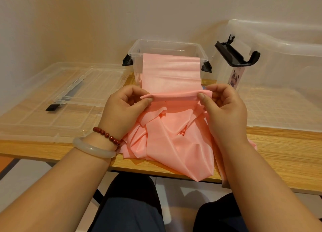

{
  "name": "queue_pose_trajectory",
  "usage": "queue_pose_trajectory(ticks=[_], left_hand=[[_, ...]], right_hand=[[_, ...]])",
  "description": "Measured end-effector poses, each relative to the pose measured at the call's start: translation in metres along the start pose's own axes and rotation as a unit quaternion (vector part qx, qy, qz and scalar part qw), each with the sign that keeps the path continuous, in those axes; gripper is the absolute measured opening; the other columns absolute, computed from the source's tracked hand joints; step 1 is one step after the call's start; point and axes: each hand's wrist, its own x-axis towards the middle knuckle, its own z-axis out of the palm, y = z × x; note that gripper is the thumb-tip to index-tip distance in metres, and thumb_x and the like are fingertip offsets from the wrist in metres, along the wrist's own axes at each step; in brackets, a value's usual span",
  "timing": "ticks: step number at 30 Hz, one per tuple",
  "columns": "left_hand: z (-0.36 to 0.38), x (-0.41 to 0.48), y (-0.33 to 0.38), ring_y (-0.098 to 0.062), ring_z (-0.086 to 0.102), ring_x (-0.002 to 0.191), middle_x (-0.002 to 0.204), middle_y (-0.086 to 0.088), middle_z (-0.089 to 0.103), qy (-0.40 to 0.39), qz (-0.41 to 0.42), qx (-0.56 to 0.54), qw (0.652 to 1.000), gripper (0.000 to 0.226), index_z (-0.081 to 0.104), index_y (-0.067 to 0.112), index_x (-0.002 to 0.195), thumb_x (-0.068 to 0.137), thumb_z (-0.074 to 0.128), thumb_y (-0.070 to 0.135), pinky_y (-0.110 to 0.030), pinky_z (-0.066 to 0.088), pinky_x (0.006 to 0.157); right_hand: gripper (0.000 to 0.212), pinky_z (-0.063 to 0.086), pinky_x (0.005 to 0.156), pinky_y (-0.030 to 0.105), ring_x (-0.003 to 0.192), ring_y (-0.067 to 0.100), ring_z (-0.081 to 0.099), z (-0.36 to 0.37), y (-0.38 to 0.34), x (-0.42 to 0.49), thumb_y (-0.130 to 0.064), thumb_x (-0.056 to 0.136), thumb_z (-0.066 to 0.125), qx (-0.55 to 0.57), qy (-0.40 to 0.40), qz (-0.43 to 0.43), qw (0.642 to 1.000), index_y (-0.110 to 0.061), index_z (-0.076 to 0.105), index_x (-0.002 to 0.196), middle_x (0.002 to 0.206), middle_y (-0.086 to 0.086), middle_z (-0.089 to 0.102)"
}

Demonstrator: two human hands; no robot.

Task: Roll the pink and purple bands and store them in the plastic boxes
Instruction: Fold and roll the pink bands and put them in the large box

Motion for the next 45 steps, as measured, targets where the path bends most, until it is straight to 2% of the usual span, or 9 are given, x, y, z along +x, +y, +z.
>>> queue_pose_trajectory(ticks=[6,12,15,20,27,32,35,37,45], left_hand=[[-0.0003,0.0012,-0.0001,-0.009,0.063,0.073,0.088,-0.002,0.064,-0.013,0.009,-0.04,0.999,0.025,0.06,0.025,0.094,0.086,0.066,0.002,-0.02,0.055,0.069],[-0.0024,0.0009,-0.0028,-0.015,0.065,0.086,0.094,0.002,0.07,0.002,0.025,-0.01,1.0,0.025,0.071,0.033,0.092,0.084,0.071,0.01,-0.026,0.055,0.081],[-0.0019,0.0002,-0.0006,-0.01,0.065,0.088,0.094,0.006,0.071,0.003,0.014,-0.017,1.0,0.021,0.073,0.03,0.091,0.084,0.071,0.01,-0.021,0.053,0.079],[-0.0003,0.0,0.0013,-0.013,0.069,0.085,0.091,0.001,0.072,-0.002,-0.018,-0.049,0.999,0.018,0.072,0.024,0.089,0.085,0.068,0.006,-0.019,0.053,0.074],[0.0004,0.0014,0.0018,-0.011,0.07,0.078,0.09,-0.004,0.071,-0.012,-0.03,-0.106,0.994,0.019,0.069,0.018,0.092,0.085,0.067,0.001,-0.018,0.054,0.071],[0.001,0.001,0.0021,-0.007,0.07,0.076,0.09,-0.002,0.071,-0.006,-0.031,-0.106,0.994,0.021,0.07,0.019,0.094,0.085,0.067,0.0,-0.016,0.054,0.07],[0.0015,0.0007,0.0013,-0.009,0.07,0.072,0.079,0.0,0.071,-0.008,-0.035,-0.111,0.993,0.016,0.069,0.015,0.092,0.086,0.065,0.001,-0.017,0.054,0.068],[0.0017,0.0007,0.0007,-0.01,0.069,0.071,0.076,0.001,0.071,-0.014,-0.041,-0.114,0.993,0.013,0.069,0.012,0.091,0.086,0.065,0.001,-0.018,0.055,0.068],[0.0014,-0.0001,0.002,-0.009,0.068,0.071,0.083,0.0,0.068,-0.019,-0.023,-0.106,0.994,0.018,0.064,0.015,0.096,0.086,0.065,-0.001,-0.022,0.057,0.068]], right_hand=[[0.015,0.056,0.083,0.041,0.088,0.013,0.068,-0.0001,0.0001,0.0003,-0.023,0.088,0.071,-0.006,0.011,-0.002,1.0,-0.037,0.069,0.091,0.092,-0.009,0.072],[0.014,0.057,0.085,0.037,0.089,0.01,0.069,-0.0013,-0.001,0.0004,-0.019,0.09,0.068,0.007,0.011,0.01,1.0,-0.032,0.073,0.095,0.092,-0.011,0.073],[0.015,0.057,0.085,0.036,0.087,0.009,0.069,-0.0024,-0.002,0.0009,-0.02,0.091,0.067,0.007,0.008,0.011,1.0,-0.03,0.073,0.101,0.092,-0.01,0.073],[0.032,0.058,0.086,0.038,0.094,0.009,0.07,0.0011,-0.0019,0.0004,-0.021,0.09,0.07,0.026,-0.008,0.031,0.999,-0.043,0.064,0.112,0.106,-0.009,0.072],[0.052,0.059,0.081,0.042,0.081,0.008,0.071,0.0035,-0.0037,-0.0021,-0.027,0.089,0.07,0.009,-0.054,0.043,0.998,-0.032,0.053,0.137,0.103,-0.009,0.072],[0.052,0.058,0.081,0.047,0.082,0.018,0.07,0.003,-0.0017,-0.0015,-0.03,0.087,0.072,0.012,-0.053,0.044,0.998,-0.041,0.053,0.134,0.114,-0.008,0.07],[0.051,0.059,0.078,0.037,0.085,0.014,0.068,0.0019,-0.0024,-0.0012,-0.025,0.087,0.072,-0.016,-0.064,0.026,0.997,-0.047,0.052,0.129,0.115,-0.015,0.067],[0.048,0.059,0.078,0.032,0.086,0.009,0.068,0.0015,-0.0017,0.0001,-0.023,0.086,0.074,-0.013,-0.064,0.028,0.997,-0.041,0.057,0.127,0.117,-0.014,0.065],[0.015,0.057,0.079,0.037,0.085,0.011,0.065,-0.0001,-0.0013,0.0001,-0.02,0.088,0.07,-0.01,-0.024,0.006,1.0,-0.031,0.07,0.099,0.094,-0.01,0.069]])
